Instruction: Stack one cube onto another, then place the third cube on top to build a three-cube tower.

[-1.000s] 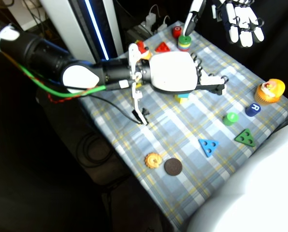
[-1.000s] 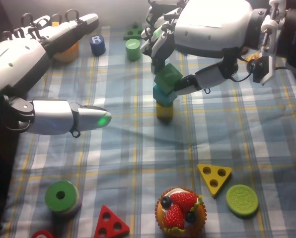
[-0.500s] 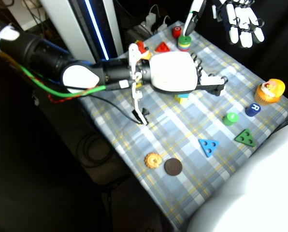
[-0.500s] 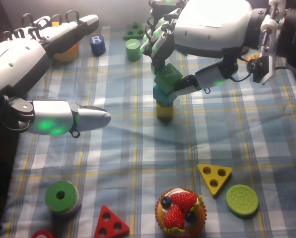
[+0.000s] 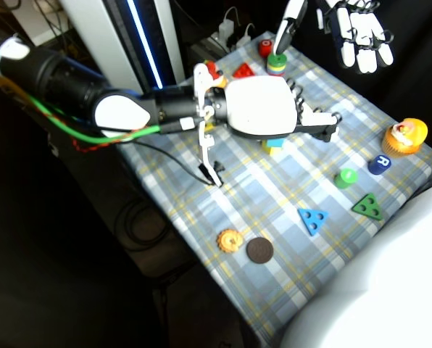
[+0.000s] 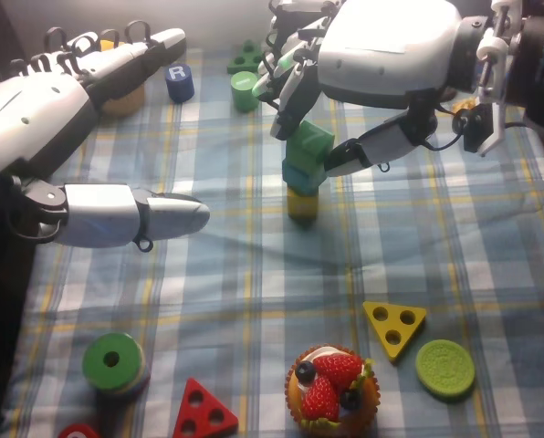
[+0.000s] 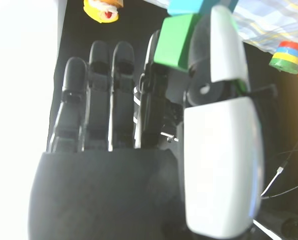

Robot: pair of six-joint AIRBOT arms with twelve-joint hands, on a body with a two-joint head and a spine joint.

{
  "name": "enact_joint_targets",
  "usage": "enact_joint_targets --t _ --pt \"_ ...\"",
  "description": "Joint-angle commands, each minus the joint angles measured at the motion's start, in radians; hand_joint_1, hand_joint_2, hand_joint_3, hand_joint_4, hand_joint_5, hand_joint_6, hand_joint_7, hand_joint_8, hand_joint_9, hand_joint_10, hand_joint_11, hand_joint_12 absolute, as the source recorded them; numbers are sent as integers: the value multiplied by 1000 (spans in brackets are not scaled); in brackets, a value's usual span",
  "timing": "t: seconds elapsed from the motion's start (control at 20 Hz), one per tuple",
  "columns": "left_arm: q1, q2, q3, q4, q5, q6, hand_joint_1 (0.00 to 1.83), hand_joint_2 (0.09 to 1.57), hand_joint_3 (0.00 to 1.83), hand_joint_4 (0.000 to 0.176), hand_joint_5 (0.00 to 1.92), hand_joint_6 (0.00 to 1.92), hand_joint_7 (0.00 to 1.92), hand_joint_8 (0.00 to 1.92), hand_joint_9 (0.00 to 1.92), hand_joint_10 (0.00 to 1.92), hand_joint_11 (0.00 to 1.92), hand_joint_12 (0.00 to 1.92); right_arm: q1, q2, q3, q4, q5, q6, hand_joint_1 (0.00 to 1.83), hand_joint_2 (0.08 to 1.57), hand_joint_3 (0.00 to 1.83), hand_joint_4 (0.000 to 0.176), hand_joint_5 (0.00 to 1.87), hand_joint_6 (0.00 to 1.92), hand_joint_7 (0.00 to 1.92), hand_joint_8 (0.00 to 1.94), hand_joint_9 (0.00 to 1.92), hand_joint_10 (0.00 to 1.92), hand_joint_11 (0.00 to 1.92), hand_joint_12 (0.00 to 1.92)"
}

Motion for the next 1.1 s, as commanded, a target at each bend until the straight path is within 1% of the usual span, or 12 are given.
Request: enact_joint_targets --t 0.0,0.15,0.3,0.4,0.6,0.65,0.7,0.8,0.85,0.95,1.0,1.05 --pt "-11 -2 5 27 -112 -7 640 830 2 176 111 4 196 3 178 4 0 0 19 -4 -3 36 83 1 1141 903 0 0 1001 0 700 1 584 1 53 1050" --pt "-11 -3 6 27 -112 -7 615 824 0 176 109 2 199 3 181 4 8 3 21 -4 -5 36 83 1 1131 903 0 0 936 0 676 0 578 0 40 1053" --pt "-11 -3 6 27 -112 -7 612 823 0 176 112 1 197 1 175 1 3 1 23 -4 -6 35 83 1 1109 880 0 0 783 0 636 0 589 4 57 1099" --pt "-12 -3 6 27 -112 -7 620 821 0 176 111 1 196 0 174 0 0 0 23 -3 -6 35 83 1 1098 880 0 0 759 0 631 0 585 2 49 1105" --pt "-12 -3 5 27 -114 -7 562 850 10 176 103 1 189 0 164 0 0 0 23 3 -10 35 83 1 1089 862 0 0 563 0 519 0 508 0 36 1007" --pt "-12 -3 5 26 -115 -7 557 851 9 176 110 4 196 3 175 5 0 0 24 8 -14 36 83 1 1046 863 0 13 475 0 431 0 429 0 6 995" --pt "-12 -3 5 23 -117 -7 578 835 1 176 103 1 198 3 178 6 0 0 24 15 -18 40 83 1 1008 859 0 38 373 0 328 0 334 0 0 941" --pt "-12 -2 2 20 -122 -7 622 814 0 176 98 0 194 1 181 6 0 0 24 41 -33 49 84 1 1000 837 0 66 270 0 162 0 185 3 0 752" --pt "-11 -1 -2 20 -128 -7 611 807 0 176 96 0 195 2 188 8 1 0 24 57 -42 61 92 1 997 831 0 57 232 0 114 0 138 3 0 670" --pt "-8 9 -10 35 -149 -32 639 800 0 176 103 3 156 0 163 0 50 23 23 104 -69 117 134 1 989 830 0 47 137 0 78 0 119 2 0 682" --pt "-7 13 -11 49 -155 -67 675 789 0 176 101 2 143 0 154 0 118 54 11 120 -79 140 161 1 950 845 2 53 54 3 24 9 46 11 0 480" --pt "0 29 -10 71 -171 -147 691 783 0 176 91 0 142 1 155 1 158 73 -27 165 -103 203 222 -1 926 856 3 48 16 8 7 2 13 2 0 289"
